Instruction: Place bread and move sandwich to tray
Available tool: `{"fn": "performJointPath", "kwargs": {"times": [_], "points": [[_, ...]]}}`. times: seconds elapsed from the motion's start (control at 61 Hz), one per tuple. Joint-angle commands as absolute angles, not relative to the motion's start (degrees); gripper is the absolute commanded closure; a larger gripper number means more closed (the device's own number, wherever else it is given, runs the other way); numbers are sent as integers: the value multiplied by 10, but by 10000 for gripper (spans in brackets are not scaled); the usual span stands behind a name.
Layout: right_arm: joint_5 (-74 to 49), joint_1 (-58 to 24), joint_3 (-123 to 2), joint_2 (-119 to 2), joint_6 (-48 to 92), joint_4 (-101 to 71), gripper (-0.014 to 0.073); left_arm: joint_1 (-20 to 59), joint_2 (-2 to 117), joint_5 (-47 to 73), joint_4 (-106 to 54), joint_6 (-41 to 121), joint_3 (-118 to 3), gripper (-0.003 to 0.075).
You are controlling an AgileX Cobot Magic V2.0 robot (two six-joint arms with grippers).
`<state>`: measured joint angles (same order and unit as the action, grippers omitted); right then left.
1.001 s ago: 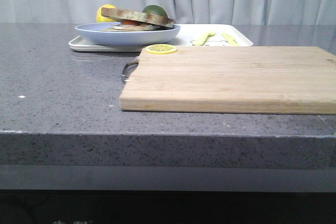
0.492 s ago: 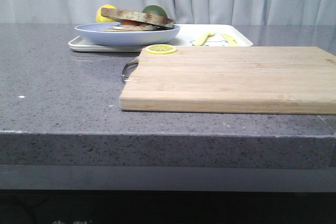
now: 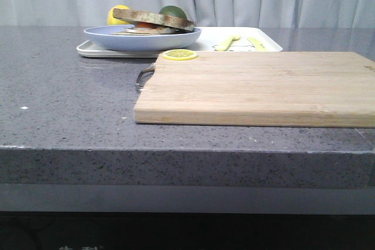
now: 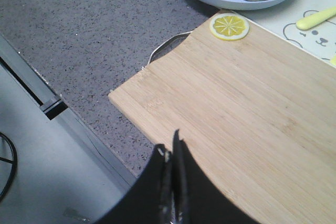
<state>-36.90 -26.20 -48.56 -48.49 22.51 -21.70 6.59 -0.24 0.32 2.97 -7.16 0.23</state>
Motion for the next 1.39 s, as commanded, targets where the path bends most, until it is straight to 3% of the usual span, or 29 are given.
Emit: {"fn": "performJointPath", "kwargs": {"times": [0.0,0.525,0.722,0.935,1.132,1.378], "points": [[-339,-260,-500,-485,225,-227,664,65,-16,-39,29,-70,3,741],[-339,-259,-495,-483,225,-228,664,65,-16,-39,29,-70,3,741],[-333,-166,-466,-403,225,-230,664,65,-16,-39,29,-70,3,741],[-262,-45,-359,-277,225,-236,664,65,-16,-39,29,-70,3,741],[-140,-34,-207,-137,225,-245,664,65,-16,-39,29,-70,3,741],[-98,-34,-86,-23,225,-264,664,65,-16,-39,29,-70,3,741]]}}
